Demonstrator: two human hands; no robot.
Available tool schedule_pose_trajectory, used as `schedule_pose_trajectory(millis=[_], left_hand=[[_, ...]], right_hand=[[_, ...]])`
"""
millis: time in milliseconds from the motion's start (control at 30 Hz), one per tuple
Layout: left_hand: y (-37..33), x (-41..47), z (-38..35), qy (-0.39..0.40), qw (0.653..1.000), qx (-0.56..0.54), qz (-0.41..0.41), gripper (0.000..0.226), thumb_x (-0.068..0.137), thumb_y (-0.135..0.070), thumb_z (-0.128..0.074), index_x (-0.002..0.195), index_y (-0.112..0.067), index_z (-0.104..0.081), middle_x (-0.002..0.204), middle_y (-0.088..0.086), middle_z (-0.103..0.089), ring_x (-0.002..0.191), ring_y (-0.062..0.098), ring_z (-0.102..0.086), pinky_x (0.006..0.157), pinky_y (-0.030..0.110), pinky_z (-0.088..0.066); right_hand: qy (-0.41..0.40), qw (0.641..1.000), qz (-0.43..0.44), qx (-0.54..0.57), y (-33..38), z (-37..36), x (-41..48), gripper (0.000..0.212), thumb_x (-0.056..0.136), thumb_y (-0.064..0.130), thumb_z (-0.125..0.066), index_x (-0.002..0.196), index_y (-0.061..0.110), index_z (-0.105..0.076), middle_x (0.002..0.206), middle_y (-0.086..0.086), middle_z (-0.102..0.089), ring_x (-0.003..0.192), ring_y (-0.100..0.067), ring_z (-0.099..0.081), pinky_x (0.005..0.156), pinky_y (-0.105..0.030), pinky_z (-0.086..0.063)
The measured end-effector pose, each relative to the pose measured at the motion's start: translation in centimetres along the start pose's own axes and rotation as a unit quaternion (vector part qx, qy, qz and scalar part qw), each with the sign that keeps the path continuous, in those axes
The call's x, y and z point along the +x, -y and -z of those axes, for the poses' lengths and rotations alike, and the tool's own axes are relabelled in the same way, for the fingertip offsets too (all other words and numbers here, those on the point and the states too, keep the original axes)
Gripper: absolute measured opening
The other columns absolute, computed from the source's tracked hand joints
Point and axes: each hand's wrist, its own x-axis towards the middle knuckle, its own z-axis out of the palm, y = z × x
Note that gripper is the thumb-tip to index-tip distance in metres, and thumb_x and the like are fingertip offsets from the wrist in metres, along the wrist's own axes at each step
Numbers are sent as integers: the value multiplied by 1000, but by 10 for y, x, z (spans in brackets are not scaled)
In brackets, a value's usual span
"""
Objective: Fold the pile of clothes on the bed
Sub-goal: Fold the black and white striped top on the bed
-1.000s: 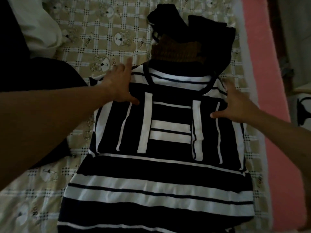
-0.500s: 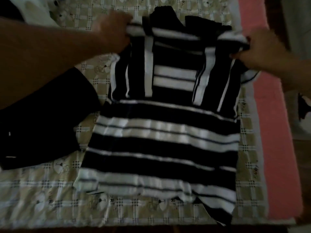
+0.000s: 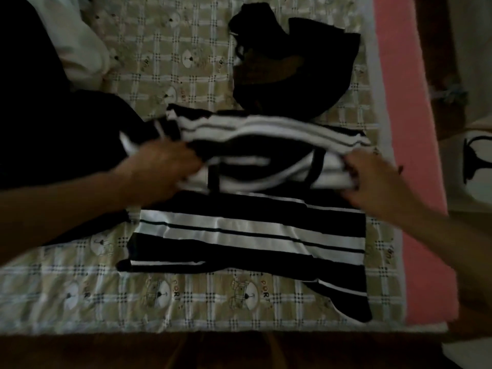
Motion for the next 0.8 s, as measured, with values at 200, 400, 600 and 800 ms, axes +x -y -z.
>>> schedule_pose_trajectory(millis=[200,400,600,800], left_hand=[[-60,-111,-80,56,973,-121,188,51,79,-56,-56,115,-20,-63,116,3,-53,109,29,-54,92,38,-38],[-102,-137,-96,-27,612,-482,627,90,63,-47,-88,137,-18,-45,132,9,-57,118,28,-58,97,49,-52],[-103,-135,-73,58,530,-701,473,96,37,-57,-95,117,-14,-66,108,7,-75,99,24,-73,77,30,-61],[-108,-136,-67,56,599,-643,475,57,64,-27,-84,117,-21,-63,108,2,-73,105,21,-69,93,44,-56]], right_hand=[[-32,985,-163,35,-24,-87,-117,45,73,16,-83,102,16,-50,105,3,-42,96,-23,-52,75,-36,-46],[8,803,-363,472,-28,-116,-156,84,57,45,-92,132,27,-57,124,1,-68,112,-20,-66,96,-47,-53],[59,681,-363,634,-8,-102,-157,67,63,25,-87,123,8,-63,100,-3,-77,87,-18,-74,65,-28,-59],[23,688,-373,622,-3,-84,-160,41,74,3,-66,113,14,-70,121,-9,-70,111,-24,-67,77,-27,-59]])
